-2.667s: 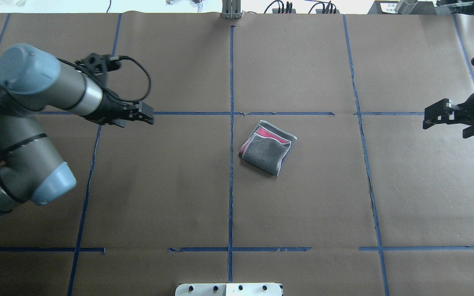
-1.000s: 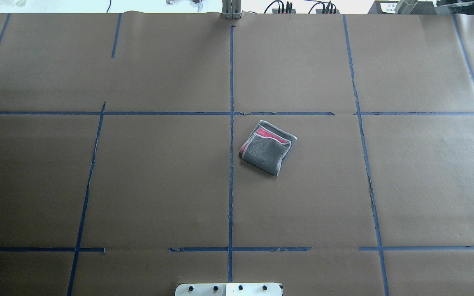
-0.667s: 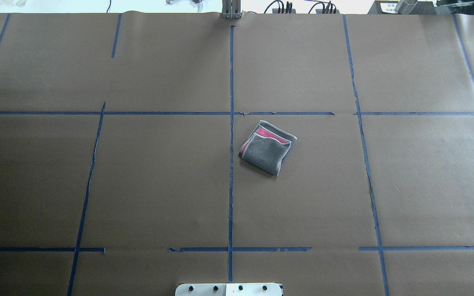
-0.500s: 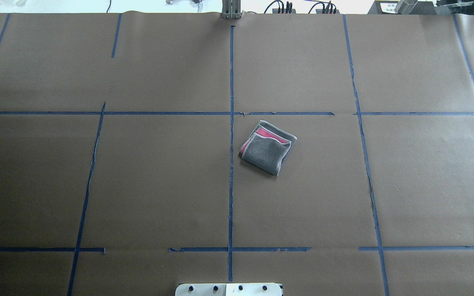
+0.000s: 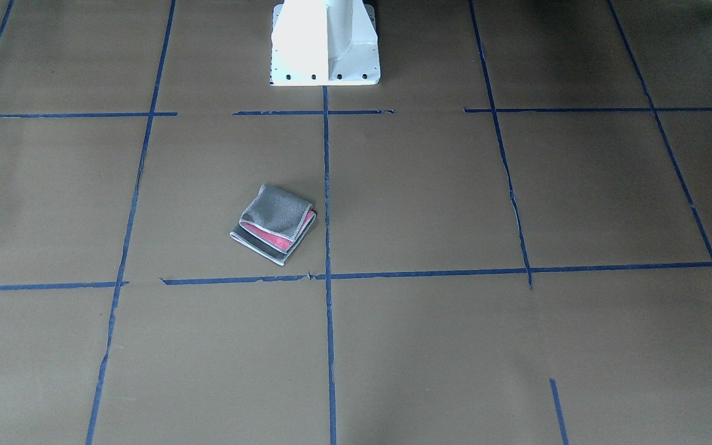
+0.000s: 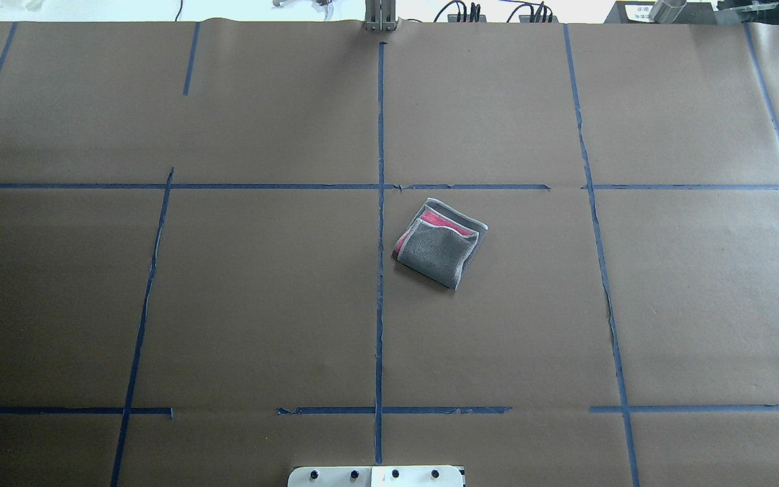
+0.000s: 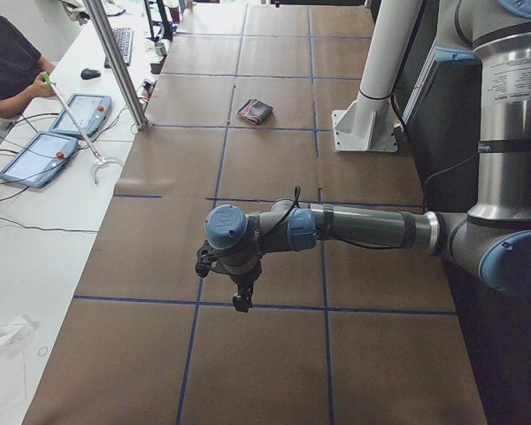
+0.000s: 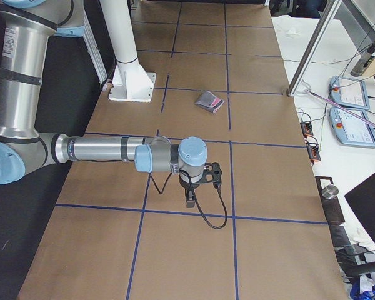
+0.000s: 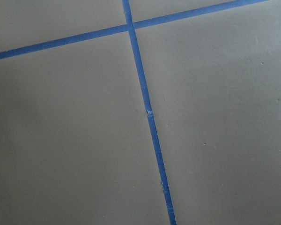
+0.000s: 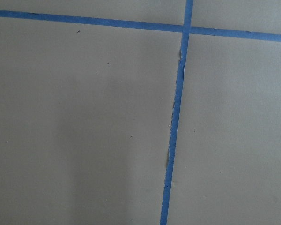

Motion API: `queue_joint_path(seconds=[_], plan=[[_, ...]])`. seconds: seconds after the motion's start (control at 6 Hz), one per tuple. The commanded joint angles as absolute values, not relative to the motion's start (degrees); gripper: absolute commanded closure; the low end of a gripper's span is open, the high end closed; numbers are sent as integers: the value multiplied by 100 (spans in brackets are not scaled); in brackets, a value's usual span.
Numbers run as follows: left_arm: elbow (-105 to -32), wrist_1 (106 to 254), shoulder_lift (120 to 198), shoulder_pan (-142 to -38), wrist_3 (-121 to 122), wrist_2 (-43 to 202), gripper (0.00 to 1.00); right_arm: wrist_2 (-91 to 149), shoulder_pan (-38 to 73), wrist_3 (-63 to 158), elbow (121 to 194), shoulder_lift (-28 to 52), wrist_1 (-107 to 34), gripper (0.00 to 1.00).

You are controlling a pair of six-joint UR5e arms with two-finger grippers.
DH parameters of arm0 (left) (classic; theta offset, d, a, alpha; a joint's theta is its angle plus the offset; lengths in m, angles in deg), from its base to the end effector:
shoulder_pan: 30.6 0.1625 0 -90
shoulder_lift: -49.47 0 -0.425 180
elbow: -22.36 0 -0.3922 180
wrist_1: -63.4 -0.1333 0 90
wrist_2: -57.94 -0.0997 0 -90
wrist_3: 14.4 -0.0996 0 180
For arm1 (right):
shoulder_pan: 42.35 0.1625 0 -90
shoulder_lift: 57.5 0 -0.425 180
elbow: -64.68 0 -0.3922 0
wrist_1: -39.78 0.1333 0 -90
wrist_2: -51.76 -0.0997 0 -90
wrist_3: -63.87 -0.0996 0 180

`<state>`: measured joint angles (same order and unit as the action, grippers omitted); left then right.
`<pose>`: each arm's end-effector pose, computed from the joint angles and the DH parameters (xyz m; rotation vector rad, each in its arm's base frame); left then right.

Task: Fold towel twice with both arms

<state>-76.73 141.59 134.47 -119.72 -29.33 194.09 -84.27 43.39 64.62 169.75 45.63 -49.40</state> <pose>-0.0547 -0.4446 0.6397 -0.0281 0.8152 0.2062 0.0319 -0.4018 0.6274 0.0209 -0.8046 -0.1020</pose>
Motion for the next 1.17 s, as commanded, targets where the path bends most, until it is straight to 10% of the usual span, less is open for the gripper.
queue_joint_path(seconds=[0.0, 1.0], plan=[[-7678, 14180, 13481, -11972, -2837, 19417, 0, -8368, 4352, 6502, 17032, 4673, -4960, 0], [-7792, 14171, 13525, -11972, -2863, 19347, 0, -8421, 4343, 6493, 16997, 4665, -4951, 0]])
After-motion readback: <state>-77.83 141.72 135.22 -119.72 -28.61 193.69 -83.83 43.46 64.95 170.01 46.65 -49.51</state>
